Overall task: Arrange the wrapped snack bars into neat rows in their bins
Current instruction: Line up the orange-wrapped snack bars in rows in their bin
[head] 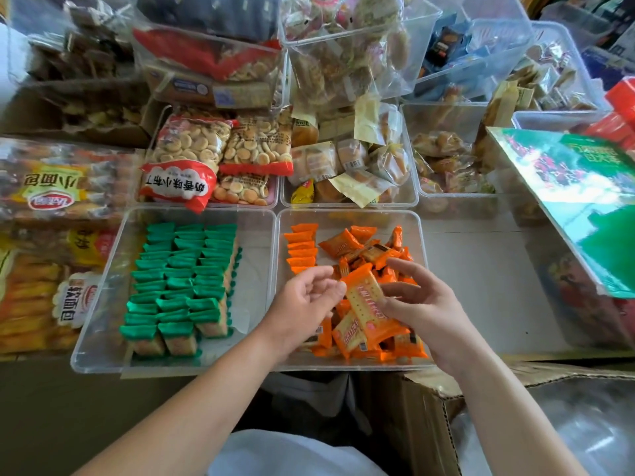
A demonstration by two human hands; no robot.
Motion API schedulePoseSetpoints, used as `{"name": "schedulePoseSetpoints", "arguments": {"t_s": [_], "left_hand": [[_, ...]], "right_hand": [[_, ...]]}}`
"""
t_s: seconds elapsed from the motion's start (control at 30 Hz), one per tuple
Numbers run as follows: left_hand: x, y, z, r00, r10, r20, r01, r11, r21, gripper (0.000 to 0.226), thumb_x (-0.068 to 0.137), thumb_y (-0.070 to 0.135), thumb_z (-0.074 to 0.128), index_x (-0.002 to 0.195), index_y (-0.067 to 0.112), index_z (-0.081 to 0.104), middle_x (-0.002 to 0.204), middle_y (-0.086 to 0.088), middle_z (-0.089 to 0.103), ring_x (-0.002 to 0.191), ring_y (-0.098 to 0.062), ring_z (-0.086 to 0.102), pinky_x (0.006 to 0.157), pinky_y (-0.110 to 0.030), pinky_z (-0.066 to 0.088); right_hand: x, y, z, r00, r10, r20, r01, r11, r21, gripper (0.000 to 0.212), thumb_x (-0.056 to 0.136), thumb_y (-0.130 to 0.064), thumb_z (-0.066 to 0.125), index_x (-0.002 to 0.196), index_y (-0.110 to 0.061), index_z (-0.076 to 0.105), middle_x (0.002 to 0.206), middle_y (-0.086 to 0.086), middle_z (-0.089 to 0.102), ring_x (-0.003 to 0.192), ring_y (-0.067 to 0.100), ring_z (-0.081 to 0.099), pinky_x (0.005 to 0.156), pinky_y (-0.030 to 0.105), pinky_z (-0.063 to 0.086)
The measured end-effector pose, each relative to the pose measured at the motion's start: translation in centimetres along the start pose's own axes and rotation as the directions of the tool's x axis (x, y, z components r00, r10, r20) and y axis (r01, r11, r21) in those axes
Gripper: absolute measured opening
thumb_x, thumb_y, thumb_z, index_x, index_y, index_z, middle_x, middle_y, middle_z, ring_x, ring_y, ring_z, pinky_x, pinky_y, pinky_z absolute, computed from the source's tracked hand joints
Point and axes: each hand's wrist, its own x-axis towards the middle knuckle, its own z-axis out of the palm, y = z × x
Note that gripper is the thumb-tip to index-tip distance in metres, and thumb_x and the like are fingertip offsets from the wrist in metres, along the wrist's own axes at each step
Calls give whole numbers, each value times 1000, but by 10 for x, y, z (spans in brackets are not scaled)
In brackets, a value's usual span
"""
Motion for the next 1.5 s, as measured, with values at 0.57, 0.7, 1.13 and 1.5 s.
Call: {"name": "schedulePoseSetpoints", "arguments": {"t_s": [0.57,0.7,1.13,1.5], "left_hand": [[-20,-9,-28,994,-43,-96,60,983,173,27,83,49,84,94,28,72,87,6,76,80,-10,71,75,-32,59],[-20,-15,-34,989,-46,-142,83,960,267,18,89,44,78,86,28,71,73,8,74,71,-11,69,71,-35,57],[-43,-41,-78,952,45,-304,78,921,381,8,95,23,71,101,28,73,80,15,67,74,8,61,67,-7,46],[10,-32,-8,995,-91,29,52,774,632,33,92,16,60,125,21,63,129,-4,62,116,-26,63,98,-38,54]], "right_hand": [[17,-16,37,998,-39,-42,36,997,-75,23,87,-23,81,109,-17,77,99,1,80,95,17,77,81,39,64],[27,-15,47,998,-54,-23,49,981,-189,21,88,-12,81,106,-21,77,97,-1,80,91,14,76,79,33,64],[115,33,109,965,-211,155,256,639,-725,19,89,-8,75,105,-20,76,98,-8,69,89,11,64,73,14,46],[99,2,58,965,-259,-40,192,805,-562,18,86,-18,82,97,-30,75,92,-16,71,86,-3,63,71,12,44]]}}
